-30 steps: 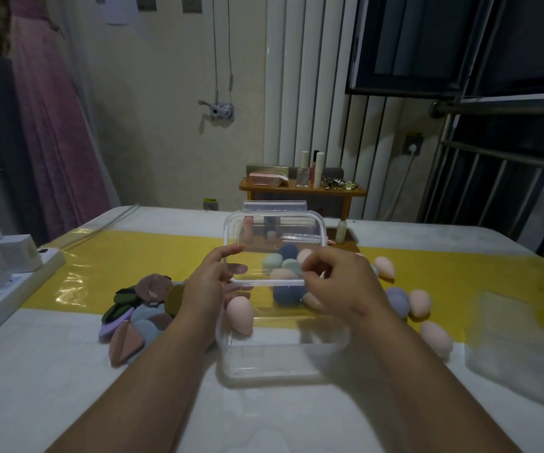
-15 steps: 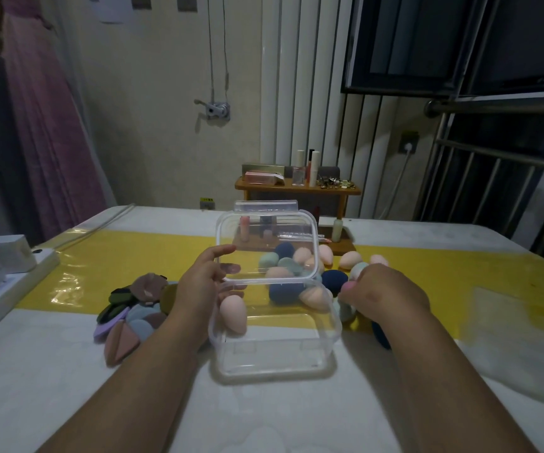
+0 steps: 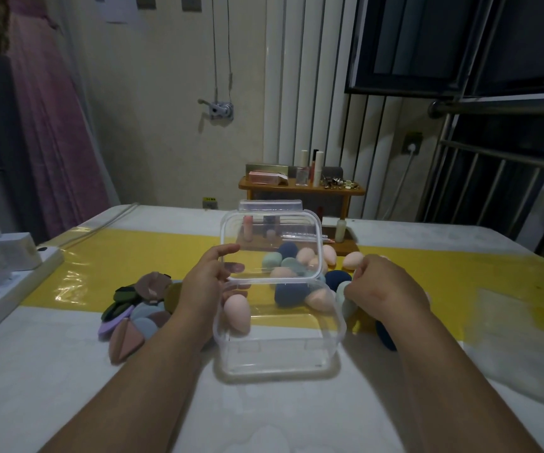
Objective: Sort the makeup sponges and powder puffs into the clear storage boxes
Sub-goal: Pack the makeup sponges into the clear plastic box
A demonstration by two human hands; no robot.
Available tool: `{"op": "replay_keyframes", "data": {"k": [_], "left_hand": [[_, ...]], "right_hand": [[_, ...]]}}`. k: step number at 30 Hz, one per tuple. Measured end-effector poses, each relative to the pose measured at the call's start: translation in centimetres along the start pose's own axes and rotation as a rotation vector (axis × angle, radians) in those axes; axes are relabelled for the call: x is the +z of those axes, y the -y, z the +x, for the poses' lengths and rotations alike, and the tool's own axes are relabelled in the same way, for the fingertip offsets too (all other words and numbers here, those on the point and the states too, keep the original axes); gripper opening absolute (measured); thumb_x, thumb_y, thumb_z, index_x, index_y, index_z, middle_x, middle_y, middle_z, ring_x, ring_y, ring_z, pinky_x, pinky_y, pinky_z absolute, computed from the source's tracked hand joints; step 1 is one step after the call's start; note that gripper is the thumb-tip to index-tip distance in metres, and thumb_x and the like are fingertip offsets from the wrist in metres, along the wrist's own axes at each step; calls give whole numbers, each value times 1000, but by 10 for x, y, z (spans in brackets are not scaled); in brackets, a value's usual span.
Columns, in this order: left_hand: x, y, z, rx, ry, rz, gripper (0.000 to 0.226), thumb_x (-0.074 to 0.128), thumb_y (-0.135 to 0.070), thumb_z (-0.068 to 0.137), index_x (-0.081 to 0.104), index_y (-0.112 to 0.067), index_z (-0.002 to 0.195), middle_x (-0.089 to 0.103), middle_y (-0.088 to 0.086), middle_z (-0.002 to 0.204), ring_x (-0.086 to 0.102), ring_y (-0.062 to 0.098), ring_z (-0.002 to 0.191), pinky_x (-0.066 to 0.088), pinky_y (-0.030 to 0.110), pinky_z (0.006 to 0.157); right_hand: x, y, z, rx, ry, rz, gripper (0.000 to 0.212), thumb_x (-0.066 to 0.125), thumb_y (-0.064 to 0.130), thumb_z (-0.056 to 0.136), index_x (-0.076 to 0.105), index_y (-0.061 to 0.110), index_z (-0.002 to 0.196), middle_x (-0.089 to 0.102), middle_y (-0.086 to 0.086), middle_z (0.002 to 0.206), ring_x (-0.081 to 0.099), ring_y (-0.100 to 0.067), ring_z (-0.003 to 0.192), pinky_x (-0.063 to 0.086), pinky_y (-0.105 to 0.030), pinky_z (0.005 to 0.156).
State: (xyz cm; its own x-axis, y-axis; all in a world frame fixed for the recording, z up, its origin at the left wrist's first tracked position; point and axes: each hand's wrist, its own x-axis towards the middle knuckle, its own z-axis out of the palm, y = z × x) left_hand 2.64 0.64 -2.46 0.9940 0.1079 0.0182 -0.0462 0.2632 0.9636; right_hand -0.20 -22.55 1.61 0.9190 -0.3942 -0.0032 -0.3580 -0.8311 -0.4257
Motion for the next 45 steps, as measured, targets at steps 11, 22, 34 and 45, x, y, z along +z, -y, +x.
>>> {"op": "replay_keyframes", "data": {"k": [11,22,34,45], "left_hand": [[-3,5,4,-3,-12,56,51,31,5,87,66,-18,116,61,18,106,62,38,90,55,38,68],[-3,6,6,26,3,17,51,29,8,84,67,-17,107,59,18,97,59,39,87,53,37,64],[-3,6,5,31,17,38,51,29,7,86,67,-20,106,61,16,96,61,39,85,51,34,61],[-5,8,4,41,25,20,51,29,9,85,67,-19,105,59,17,95,60,39,84,51,34,61]], "right_hand": [[2,10,-15,-239,-254,364,27,70,24,76,53,32,95,61,10,86,60,-15,76,54,-34,65],[26,32,-36,-568,-7,298,20,73,27,79,54,32,80,64,14,88,59,-7,80,53,-30,68],[30,48,-42,-590,126,78,11,68,24,85,57,25,85,60,3,87,56,-14,79,50,-31,65],[35,56,-41,-577,196,-17,13,66,26,88,55,27,82,60,1,90,56,-15,81,47,-27,64]]}}
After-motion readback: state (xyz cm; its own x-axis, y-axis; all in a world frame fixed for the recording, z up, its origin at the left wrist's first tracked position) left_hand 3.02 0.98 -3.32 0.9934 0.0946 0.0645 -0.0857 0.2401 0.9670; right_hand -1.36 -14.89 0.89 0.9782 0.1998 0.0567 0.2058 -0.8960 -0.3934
